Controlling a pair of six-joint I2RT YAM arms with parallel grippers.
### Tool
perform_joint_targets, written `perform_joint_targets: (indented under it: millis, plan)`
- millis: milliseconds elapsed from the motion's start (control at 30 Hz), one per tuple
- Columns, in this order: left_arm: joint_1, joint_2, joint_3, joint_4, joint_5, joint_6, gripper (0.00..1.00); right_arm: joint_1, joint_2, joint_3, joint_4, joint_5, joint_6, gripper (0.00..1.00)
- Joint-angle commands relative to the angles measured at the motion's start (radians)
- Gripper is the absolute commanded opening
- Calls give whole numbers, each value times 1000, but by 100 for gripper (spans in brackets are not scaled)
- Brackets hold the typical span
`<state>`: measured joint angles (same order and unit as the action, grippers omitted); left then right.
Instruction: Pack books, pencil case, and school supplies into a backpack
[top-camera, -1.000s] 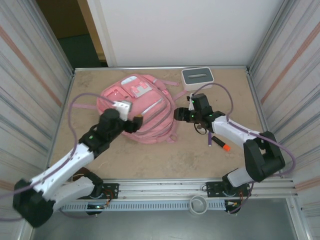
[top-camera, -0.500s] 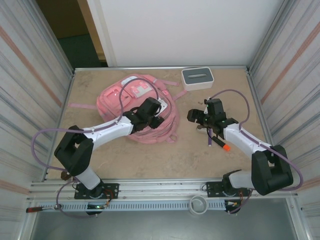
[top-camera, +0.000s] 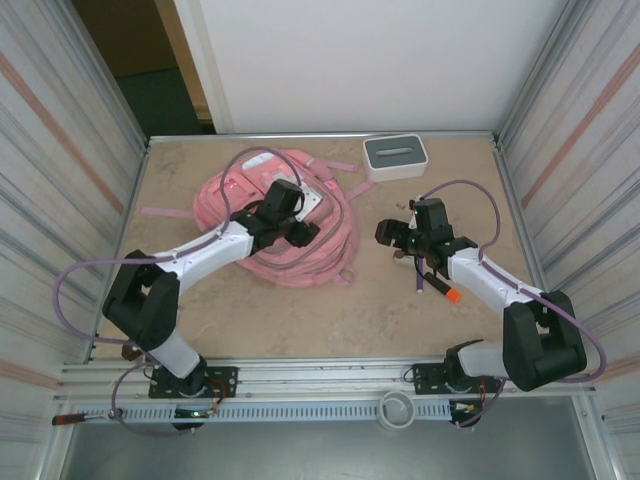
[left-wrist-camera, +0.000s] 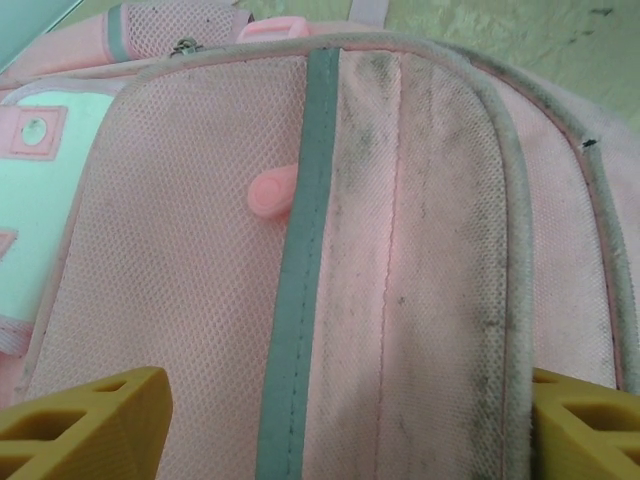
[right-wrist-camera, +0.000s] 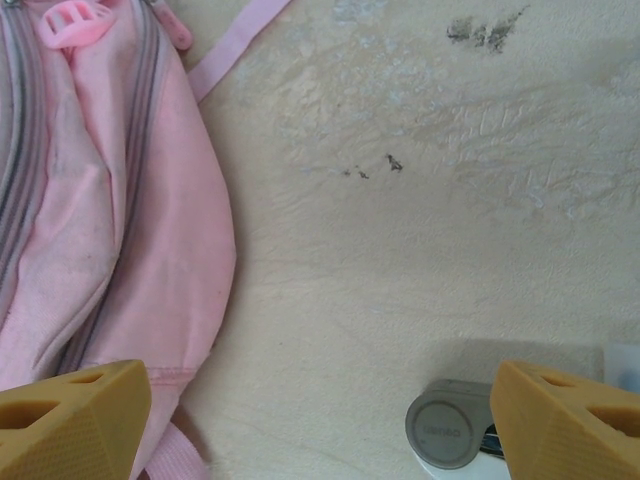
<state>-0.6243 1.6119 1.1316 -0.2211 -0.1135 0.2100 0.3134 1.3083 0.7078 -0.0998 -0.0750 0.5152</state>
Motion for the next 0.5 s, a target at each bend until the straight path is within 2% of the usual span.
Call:
perform_joint_targets:
  millis: [0,233,467]
  plan:
    - [45,-53,41,-18,90,-43,79,-5,-13,-28,-16,11,19,87]
    - [91,-48,52,-30,144,-55,79,-6,-18,-29,-79,57,21,87]
    - [112,-63,40,-30,131,-55,58,-5,-46,-13,-264,229,64,85]
